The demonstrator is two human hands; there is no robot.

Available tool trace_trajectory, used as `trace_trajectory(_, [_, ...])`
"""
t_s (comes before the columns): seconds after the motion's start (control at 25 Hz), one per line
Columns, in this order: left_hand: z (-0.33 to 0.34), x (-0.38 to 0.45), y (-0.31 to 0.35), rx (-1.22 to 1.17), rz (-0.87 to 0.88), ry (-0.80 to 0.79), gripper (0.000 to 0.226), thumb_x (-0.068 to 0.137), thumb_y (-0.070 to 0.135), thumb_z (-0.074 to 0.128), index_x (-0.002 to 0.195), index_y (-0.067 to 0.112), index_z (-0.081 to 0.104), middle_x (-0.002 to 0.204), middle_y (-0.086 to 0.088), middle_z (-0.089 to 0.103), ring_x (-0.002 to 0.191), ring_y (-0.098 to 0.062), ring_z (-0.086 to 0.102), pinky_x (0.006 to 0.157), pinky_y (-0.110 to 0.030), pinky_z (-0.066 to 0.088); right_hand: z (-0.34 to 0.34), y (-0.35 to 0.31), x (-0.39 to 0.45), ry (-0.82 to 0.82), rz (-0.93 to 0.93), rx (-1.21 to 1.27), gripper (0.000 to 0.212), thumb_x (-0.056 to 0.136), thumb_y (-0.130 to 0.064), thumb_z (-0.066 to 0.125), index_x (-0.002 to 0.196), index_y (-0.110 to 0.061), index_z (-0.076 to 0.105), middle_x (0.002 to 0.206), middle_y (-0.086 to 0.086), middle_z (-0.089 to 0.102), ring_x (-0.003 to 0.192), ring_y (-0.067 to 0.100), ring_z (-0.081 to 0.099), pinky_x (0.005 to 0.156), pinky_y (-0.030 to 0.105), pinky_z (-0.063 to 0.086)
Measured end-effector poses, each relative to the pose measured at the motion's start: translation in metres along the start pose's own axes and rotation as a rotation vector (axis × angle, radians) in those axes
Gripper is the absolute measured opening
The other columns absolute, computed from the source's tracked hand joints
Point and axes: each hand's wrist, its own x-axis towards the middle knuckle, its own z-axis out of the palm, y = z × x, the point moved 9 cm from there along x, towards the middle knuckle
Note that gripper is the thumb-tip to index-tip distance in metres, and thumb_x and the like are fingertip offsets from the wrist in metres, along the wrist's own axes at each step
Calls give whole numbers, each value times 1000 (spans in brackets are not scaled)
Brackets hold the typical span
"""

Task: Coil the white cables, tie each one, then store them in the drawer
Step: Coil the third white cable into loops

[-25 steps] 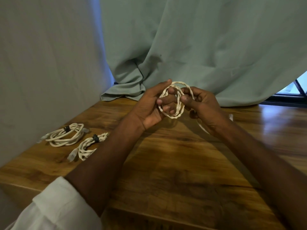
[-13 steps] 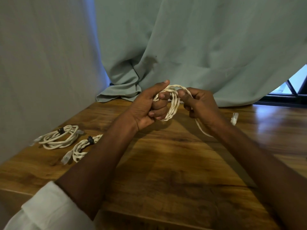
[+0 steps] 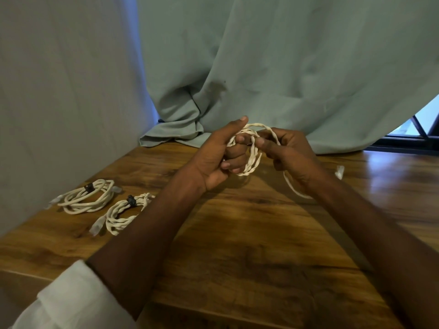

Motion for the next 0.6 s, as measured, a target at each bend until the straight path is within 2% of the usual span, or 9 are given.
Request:
trace_trajectory(0.04, [6, 1, -3, -38, -21, -62, 45, 110, 43, 38, 72, 19, 43, 39, 10, 24, 29, -8, 24, 42, -26, 24, -3, -2, 1, 29, -16, -32, 11, 98, -17, 70, 103, -14, 80, 61, -6, 50, 57, 10, 32, 48, 27, 21])
trace_trajectory(0.16, [16, 2, -10, -96, -68, -179, 47, 112, 42, 32, 73, 19, 46, 41, 9, 25, 30, -8, 26, 41, -25, 27, -7, -8, 1, 76, -42, -130, 19, 102, -22, 65, 90, -19, 78, 53, -13, 49, 51, 4, 34, 46, 23, 28])
trace_trajectory(0.28, [13, 1, -11, -72, -77, -171, 50, 113, 42, 31, 70, 20, 45, 39, 10, 29, 29, -6, 25, 39, -24, 18, -3, -14, -2, 74, -56, -131, 18, 104, -19, 62, 94, -17, 77, 49, -18, 53, 46, -1, 38, 46, 13, 31])
trace_trajectory(0.4, [11, 0, -7, -63, -67, -148, 50, 112, 43, 33, 69, 19, 45, 38, 10, 28, 32, -9, 17, 40, -25, 17, -4, -13, 0, 91, -69, -97, 16, 102, -21, 64, 94, -16, 77, 51, -18, 55, 47, 0, 39, 46, 16, 31])
trace_trajectory(0.48, [11, 0, -6, -55, -63, -137, 51, 112, 43, 35, 68, 19, 45, 39, 10, 28, 33, -10, 14, 40, -26, 16, -9, -9, 2, 77, -45, -23, 13, 98, -26, 70, 95, -18, 79, 58, -14, 54, 52, 5, 36, 47, 23, 26])
trace_trajectory(0.6, [13, -2, -5, -44, -57, -116, 52, 111, 44, 38, 65, 20, 45, 38, 10, 27, 33, -10, 13, 40, -26, 15, -12, 2, 5, 20, 51, 241, 12, 89, -26, 75, 93, -15, 79, 70, 1, 57, 54, 8, 36, 45, 24, 24])
